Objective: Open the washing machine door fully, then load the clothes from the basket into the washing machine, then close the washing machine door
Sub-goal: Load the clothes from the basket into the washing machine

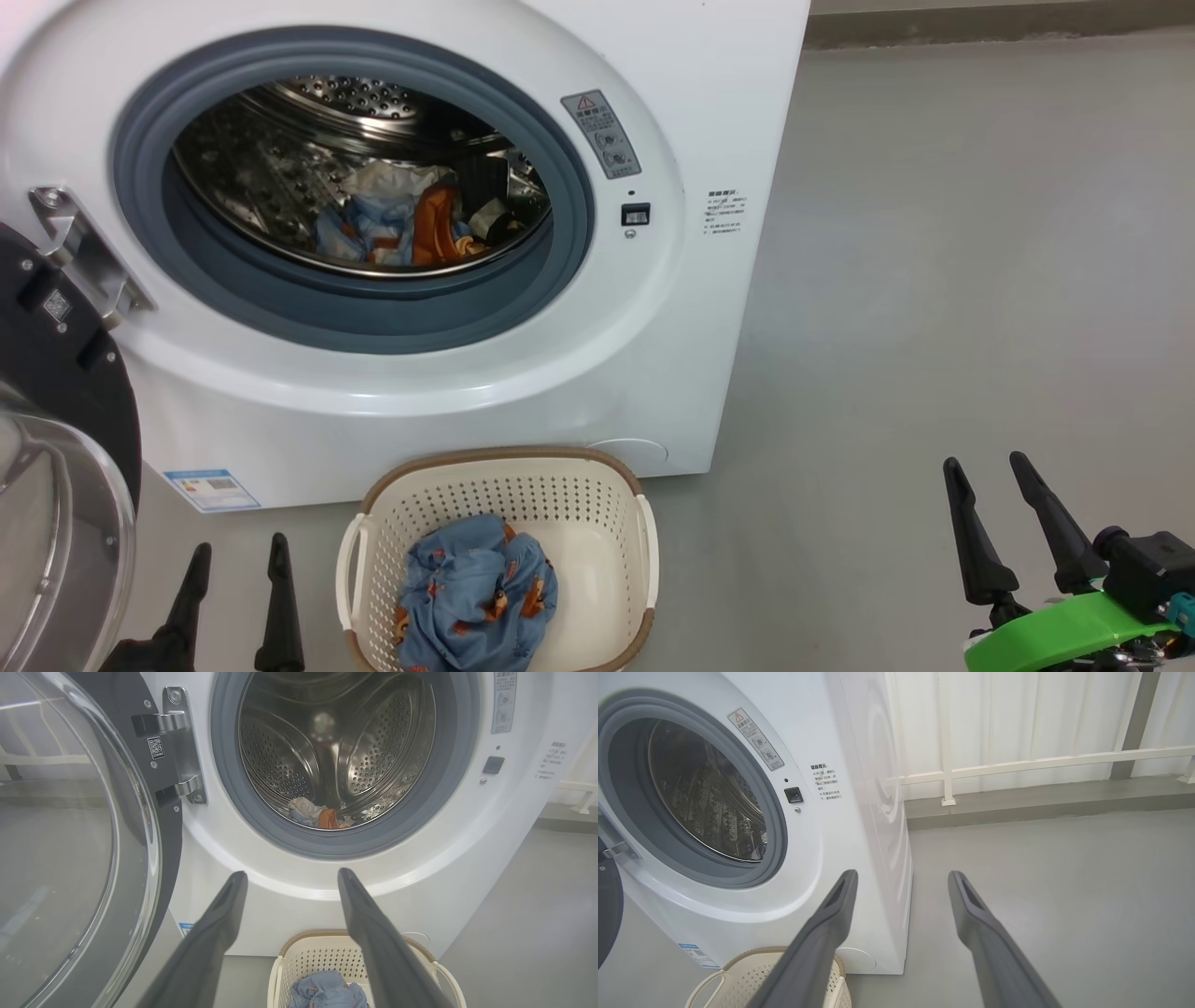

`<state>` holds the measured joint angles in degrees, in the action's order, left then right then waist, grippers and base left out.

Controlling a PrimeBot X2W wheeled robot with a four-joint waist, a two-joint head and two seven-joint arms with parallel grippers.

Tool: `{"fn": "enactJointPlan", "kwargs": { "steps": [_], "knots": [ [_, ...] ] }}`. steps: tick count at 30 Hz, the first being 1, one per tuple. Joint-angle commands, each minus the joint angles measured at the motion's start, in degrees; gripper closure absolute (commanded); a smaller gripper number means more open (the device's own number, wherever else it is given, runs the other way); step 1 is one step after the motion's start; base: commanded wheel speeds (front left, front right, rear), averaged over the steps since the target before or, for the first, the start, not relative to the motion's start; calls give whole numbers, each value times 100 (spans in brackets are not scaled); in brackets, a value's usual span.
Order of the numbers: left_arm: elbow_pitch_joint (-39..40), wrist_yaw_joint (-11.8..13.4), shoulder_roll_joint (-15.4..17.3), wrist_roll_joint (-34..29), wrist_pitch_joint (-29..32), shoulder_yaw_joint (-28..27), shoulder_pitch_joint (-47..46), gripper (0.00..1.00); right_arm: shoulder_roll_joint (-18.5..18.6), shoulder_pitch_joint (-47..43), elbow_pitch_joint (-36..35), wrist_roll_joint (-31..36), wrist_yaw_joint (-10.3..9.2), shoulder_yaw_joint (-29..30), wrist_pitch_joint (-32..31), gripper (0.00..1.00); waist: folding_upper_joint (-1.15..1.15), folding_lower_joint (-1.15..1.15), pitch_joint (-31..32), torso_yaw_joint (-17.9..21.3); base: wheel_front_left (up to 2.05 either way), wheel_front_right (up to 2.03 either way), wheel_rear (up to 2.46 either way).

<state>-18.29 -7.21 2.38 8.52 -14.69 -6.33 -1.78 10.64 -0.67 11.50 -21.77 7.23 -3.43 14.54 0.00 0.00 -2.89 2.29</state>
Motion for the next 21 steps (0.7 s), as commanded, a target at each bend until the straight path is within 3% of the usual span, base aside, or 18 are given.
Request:
{"fn": "enactJointPlan", "kwargs": {
  "steps": [1,21],
  "knots": [
    [171,39,51,72,-30,-156,-78,0,102,89,-156,-18,25,-75,46,0,0,0,-35,-5,0,0,0],
    [25,108,50,141,-30,16,-440,0,-17,424,-275,15,25,-26,46,0,0,0,-672,-6,0,0,0]
  ]
}}
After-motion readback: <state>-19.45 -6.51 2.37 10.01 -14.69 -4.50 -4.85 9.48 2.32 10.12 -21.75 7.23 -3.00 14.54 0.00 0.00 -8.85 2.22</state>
